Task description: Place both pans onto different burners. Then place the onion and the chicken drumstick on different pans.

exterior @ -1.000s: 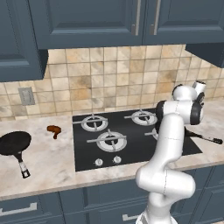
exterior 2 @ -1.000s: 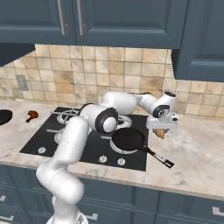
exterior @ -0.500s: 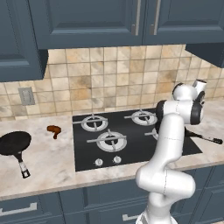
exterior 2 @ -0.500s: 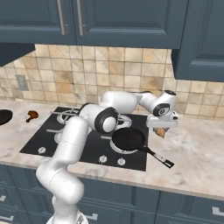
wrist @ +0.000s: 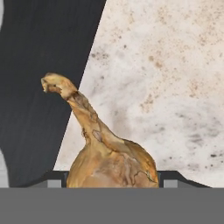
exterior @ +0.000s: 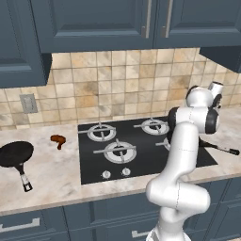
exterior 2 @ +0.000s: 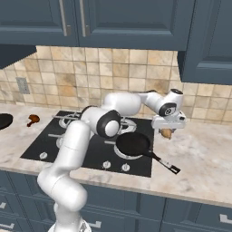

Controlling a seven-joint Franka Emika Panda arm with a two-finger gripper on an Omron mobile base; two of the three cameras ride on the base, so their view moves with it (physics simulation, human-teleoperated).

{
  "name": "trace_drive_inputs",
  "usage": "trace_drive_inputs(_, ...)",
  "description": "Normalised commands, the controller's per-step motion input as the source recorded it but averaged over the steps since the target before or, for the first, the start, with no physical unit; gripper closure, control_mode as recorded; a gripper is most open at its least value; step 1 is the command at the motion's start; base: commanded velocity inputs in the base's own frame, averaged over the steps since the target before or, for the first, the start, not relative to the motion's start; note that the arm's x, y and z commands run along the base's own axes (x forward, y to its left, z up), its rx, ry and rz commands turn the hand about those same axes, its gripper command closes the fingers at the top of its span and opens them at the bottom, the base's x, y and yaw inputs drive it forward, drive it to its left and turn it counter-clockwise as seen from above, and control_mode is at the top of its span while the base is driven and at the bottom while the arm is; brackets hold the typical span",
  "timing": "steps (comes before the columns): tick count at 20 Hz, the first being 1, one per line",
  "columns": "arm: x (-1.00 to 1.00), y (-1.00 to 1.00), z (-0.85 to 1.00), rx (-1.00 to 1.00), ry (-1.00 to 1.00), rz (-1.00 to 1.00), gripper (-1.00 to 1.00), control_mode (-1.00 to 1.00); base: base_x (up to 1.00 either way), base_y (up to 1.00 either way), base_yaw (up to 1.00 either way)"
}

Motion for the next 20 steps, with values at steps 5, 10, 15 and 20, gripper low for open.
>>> trace_drive_inputs(5,-0.05,0.0,0.15,0.0,0.0,0.06,1.0,-1.0,0.0,0.0,0.0)
trace_drive_inputs(10,-0.09,0.07,0.11,0.0,0.0,0.06,1.0,-1.0,0.0,0.0,0.0)
trace_drive_inputs(15,-0.13,0.22,0.05,0.0,0.0,0.05,1.0,-1.0,0.0,0.0,0.0)
trace_drive_inputs(20,-0.17,0.18,0.11,0.0,0.0,0.05,1.0,-1.0,0.0,0.0,0.0)
